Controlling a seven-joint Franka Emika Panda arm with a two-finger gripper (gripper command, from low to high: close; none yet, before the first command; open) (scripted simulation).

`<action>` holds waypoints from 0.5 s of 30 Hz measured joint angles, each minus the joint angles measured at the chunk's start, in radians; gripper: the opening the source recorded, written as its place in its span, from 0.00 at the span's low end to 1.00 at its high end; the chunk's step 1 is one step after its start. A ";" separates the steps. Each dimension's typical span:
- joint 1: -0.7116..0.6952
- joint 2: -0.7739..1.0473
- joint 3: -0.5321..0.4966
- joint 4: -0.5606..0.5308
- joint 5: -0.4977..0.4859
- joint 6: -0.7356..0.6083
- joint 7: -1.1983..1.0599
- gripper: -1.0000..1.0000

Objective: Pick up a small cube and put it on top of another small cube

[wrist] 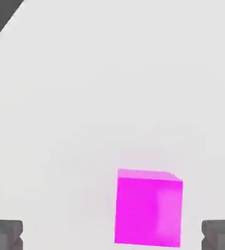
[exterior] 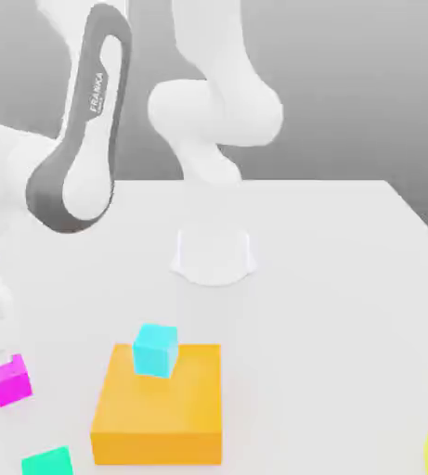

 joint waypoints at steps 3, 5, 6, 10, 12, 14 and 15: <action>-0.050 0.108 0.058 0.021 0.057 0.081 -0.041 0.50; -0.063 0.134 0.074 0.027 0.068 0.101 -0.050 0.00; -0.063 0.134 0.074 0.027 0.068 0.101 -0.050 0.00; -0.071 0.147 0.082 0.030 0.072 0.112 -0.053 0.00; -0.056 0.112 0.063 0.022 0.054 0.085 -0.038 0.00; -0.034 0.049 0.033 0.007 0.017 0.036 -0.010 0.00; -0.024 0.014 0.018 0.000 -0.005 0.010 0.006 0.00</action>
